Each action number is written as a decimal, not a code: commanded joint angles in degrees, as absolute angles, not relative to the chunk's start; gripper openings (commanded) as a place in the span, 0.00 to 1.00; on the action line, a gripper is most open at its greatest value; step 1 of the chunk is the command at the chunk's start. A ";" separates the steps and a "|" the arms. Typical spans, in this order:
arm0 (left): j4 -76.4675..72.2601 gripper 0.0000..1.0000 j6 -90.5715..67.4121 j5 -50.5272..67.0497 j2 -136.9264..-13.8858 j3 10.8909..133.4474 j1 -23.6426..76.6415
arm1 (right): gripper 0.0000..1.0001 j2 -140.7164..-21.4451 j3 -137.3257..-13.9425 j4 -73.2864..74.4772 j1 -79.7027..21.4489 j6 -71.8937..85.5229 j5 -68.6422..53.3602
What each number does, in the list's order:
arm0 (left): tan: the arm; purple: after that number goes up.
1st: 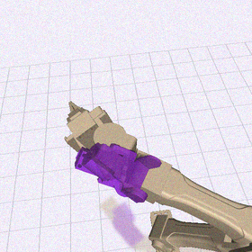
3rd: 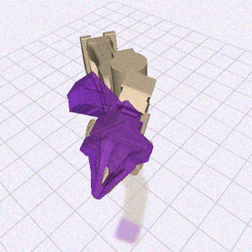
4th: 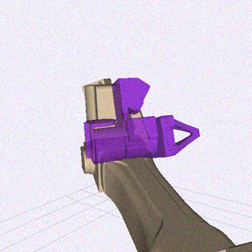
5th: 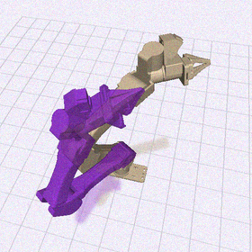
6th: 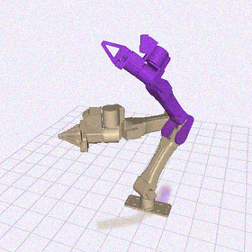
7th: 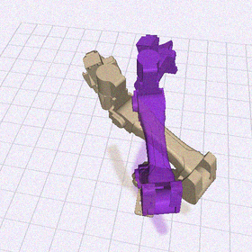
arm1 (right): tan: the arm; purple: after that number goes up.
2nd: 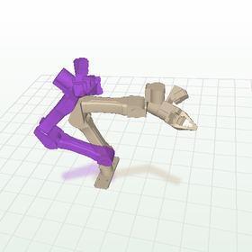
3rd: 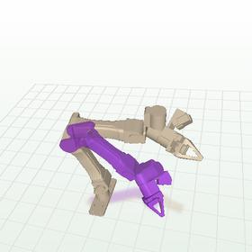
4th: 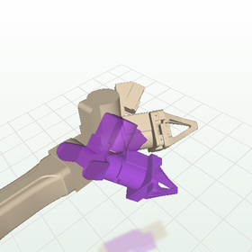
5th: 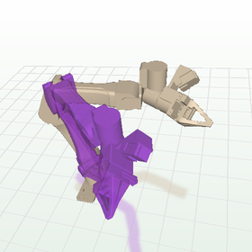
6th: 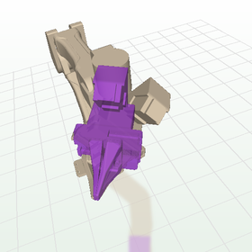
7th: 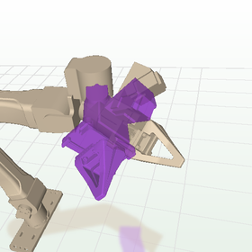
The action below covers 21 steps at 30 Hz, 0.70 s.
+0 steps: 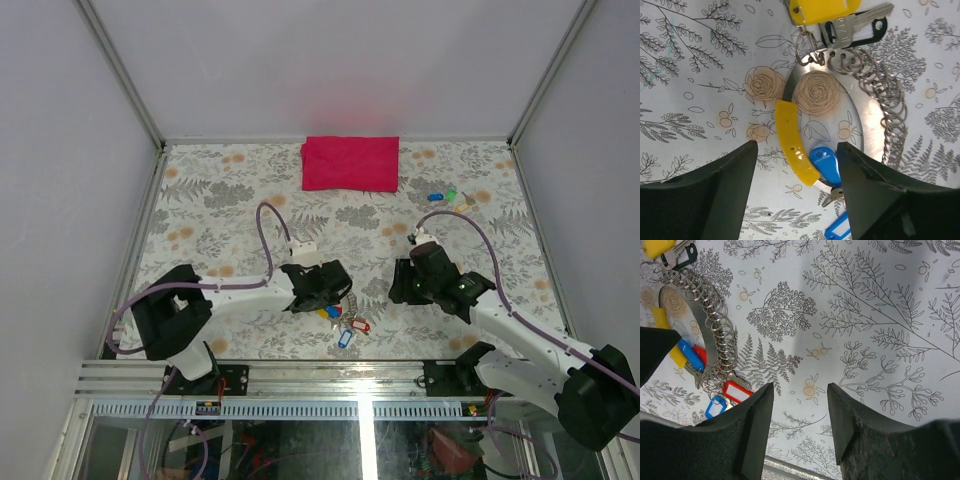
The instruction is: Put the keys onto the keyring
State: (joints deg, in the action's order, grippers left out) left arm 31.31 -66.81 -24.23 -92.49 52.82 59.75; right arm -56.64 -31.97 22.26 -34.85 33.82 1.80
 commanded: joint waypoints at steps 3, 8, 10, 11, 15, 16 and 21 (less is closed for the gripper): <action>32.87 0.60 -69.94 -26.82 -95.50 54.88 59.85 | 0.53 -54.47 -31.17 21.76 -34.63 33.83 0.11; 33.09 0.53 -70.74 -27.16 -96.39 54.12 59.75 | 0.53 -54.05 -30.93 21.90 -34.63 33.96 -0.13; 33.05 0.51 -70.77 -27.24 -96.60 53.82 59.61 | 0.53 -54.06 -30.94 21.97 -34.64 33.93 -0.26; 33.05 0.50 -70.83 -27.22 -96.72 53.65 59.50 | 0.53 -54.12 -30.94 21.93 -34.63 33.93 -0.38; 32.77 0.44 -70.35 -27.03 -96.76 52.65 58.94 | 0.53 -54.31 -31.09 21.86 -34.63 33.99 -0.70; 32.76 0.42 -69.99 -27.08 -96.72 52.25 58.66 | 0.53 -54.38 -31.09 21.82 -34.63 33.99 -0.73; 32.04 0.29 -66.43 -25.88 -95.49 49.28 56.53 | 0.53 -54.74 -31.28 21.88 -34.64 33.97 -0.79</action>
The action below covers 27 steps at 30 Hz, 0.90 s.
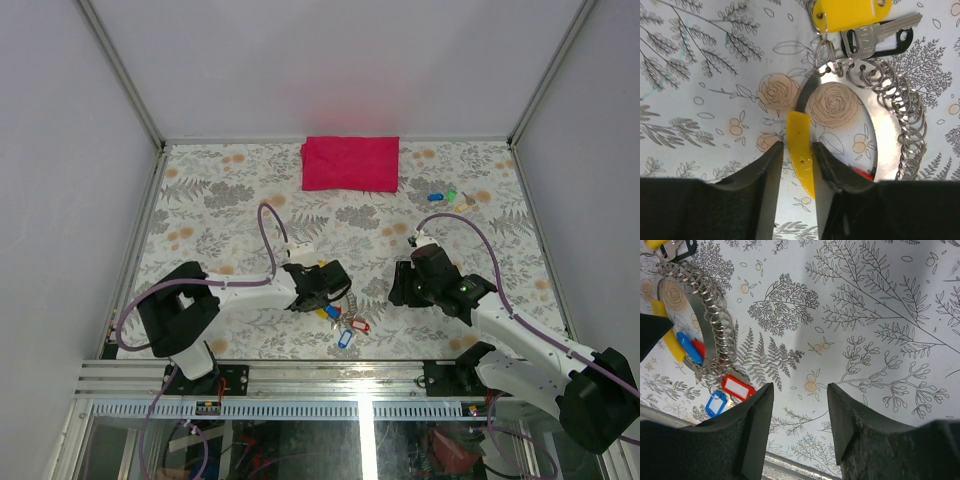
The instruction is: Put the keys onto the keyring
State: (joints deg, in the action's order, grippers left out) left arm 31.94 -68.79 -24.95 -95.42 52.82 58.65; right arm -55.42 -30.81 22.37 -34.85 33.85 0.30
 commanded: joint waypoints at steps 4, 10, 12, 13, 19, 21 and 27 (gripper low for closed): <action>29.14 0.18 -57.92 -23.23 -93.00 46.53 53.33 | 0.53 -54.63 -31.20 21.88 -34.67 33.85 -1.10; 28.47 0.08 -43.46 -22.71 -92.23 48.18 50.85 | 0.53 -54.58 -31.11 20.92 -34.68 32.66 -3.59; 27.93 0.06 -39.18 -22.84 -92.49 49.36 50.80 | 0.53 -54.52 -30.99 20.09 -34.63 31.75 -5.50; 27.33 0.04 -37.08 -22.42 -92.59 49.79 50.84 | 0.53 -54.43 -30.83 19.45 -34.63 31.26 -6.75; 22.25 0.00 -27.59 -17.25 -94.24 51.16 50.80 | 0.54 -53.09 -28.96 14.68 -34.64 30.13 -14.47; 20.95 0.00 -25.68 -15.92 -94.63 51.48 50.78 | 0.54 -52.53 -28.62 14.41 -34.63 30.15 -15.01; 17.83 0.00 -22.40 -12.95 -94.09 52.33 50.89 | 0.54 -51.72 -27.87 14.76 -34.63 30.31 -14.27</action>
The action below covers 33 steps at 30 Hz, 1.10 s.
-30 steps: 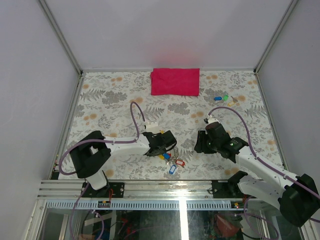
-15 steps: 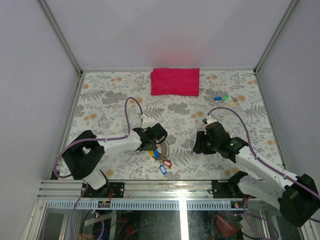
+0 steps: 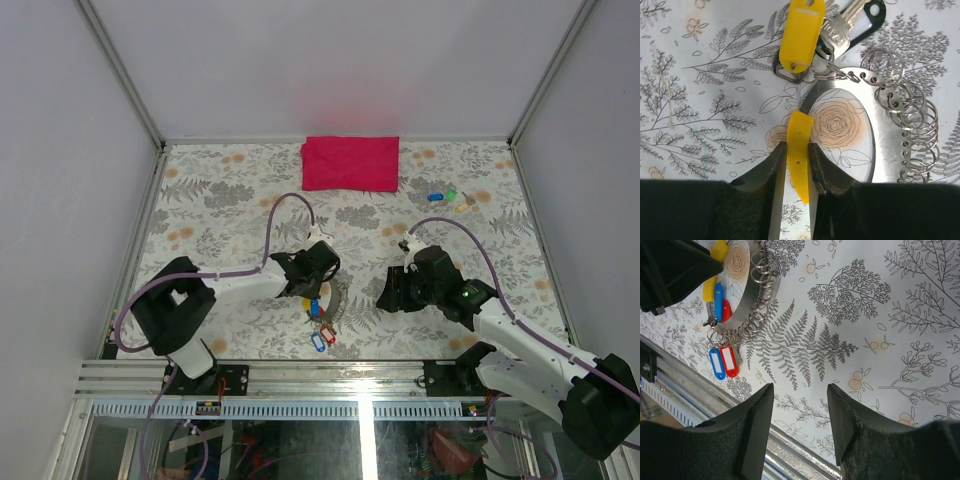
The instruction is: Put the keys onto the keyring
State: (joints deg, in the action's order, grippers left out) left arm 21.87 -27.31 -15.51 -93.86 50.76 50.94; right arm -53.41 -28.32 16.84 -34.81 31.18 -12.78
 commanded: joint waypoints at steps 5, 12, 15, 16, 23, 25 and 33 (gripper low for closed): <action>17.58 0.07 -21.35 -13.74 -91.10 52.71 50.89 | 0.54 -51.59 -27.51 14.87 -34.63 30.57 -14.30; 17.68 0.24 -24.15 -15.09 -81.96 49.46 50.82 | 0.52 -51.14 -27.62 14.76 -34.87 30.95 -14.45; 17.83 0.28 -25.57 -15.29 -77.88 47.59 50.80 | 0.51 -52.08 -27.67 13.81 -36.37 31.84 -13.87; 17.84 0.29 -26.01 -15.30 -76.52 46.86 50.73 | 0.51 -52.54 -27.85 13.50 -37.40 32.15 -13.32; 17.14 0.27 -27.69 -15.66 -72.91 42.77 50.71 | 0.51 -54.40 -28.74 11.97 -41.44 34.21 -9.78; 16.82 0.32 -28.05 -15.41 -73.71 42.74 50.76 | 0.51 -53.84 -28.74 12.22 -41.48 34.70 -8.57; 16.35 0.47 -27.66 -15.62 -83.53 49.11 50.71 | 0.51 -51.20 -28.48 15.42 -41.48 35.11 -6.63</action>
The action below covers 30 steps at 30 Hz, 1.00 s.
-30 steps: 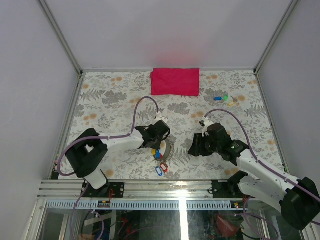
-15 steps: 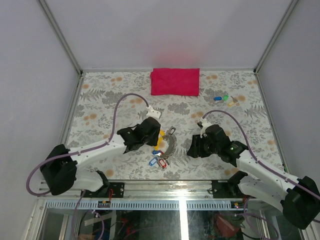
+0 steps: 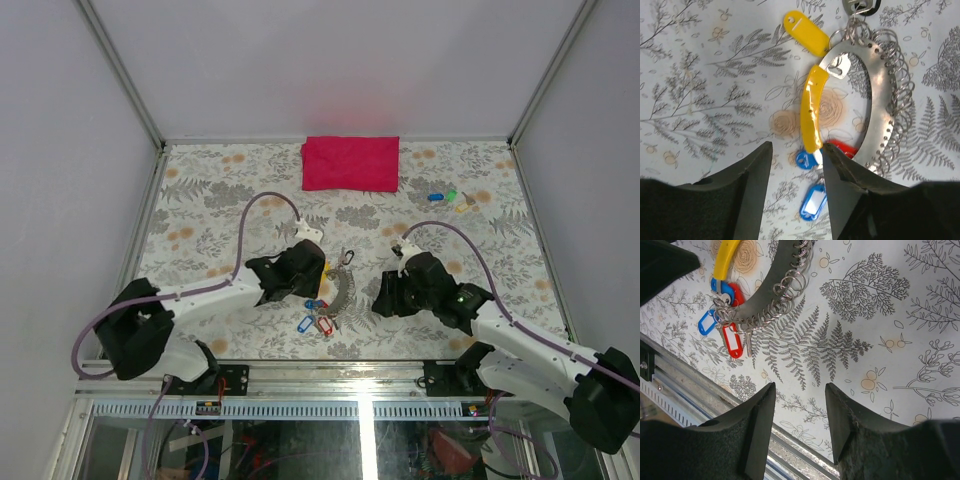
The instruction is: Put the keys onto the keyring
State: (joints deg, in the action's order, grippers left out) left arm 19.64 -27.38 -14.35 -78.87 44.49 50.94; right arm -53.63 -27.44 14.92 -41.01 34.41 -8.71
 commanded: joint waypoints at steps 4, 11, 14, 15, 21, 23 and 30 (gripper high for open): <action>18.60 0.53 -28.19 -16.67 -89.42 52.63 50.71 | 0.51 -49.81 -28.06 16.52 -41.47 35.31 -6.27; 19.93 0.56 -29.30 -17.14 -93.84 53.91 50.54 | 0.51 -48.84 -27.27 16.71 -41.47 35.40 -6.30; 19.87 0.56 -29.61 -16.74 -94.82 54.10 50.37 | 0.51 -49.50 -27.42 16.54 -41.48 35.19 -6.58; 19.86 0.56 -29.62 -16.32 -95.24 54.18 50.38 | 0.51 -49.68 -27.47 16.46 -41.46 35.09 -6.71; 19.35 0.54 -30.76 -13.20 -96.62 53.72 50.33 | 0.51 -50.66 -27.64 16.18 -41.48 34.77 -7.04; 19.34 0.52 -31.29 -12.68 -96.75 53.24 50.41 | 0.51 -50.85 -27.60 16.18 -41.43 34.67 -6.95; 19.86 0.33 -32.55 -11.04 -96.85 51.78 50.41 | 0.51 -51.26 -27.34 15.33 -41.48 35.02 -7.19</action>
State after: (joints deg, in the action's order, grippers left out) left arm 20.29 -31.14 -12.75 -96.03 52.64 50.57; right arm -50.78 -27.33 17.28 -41.04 34.98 -7.07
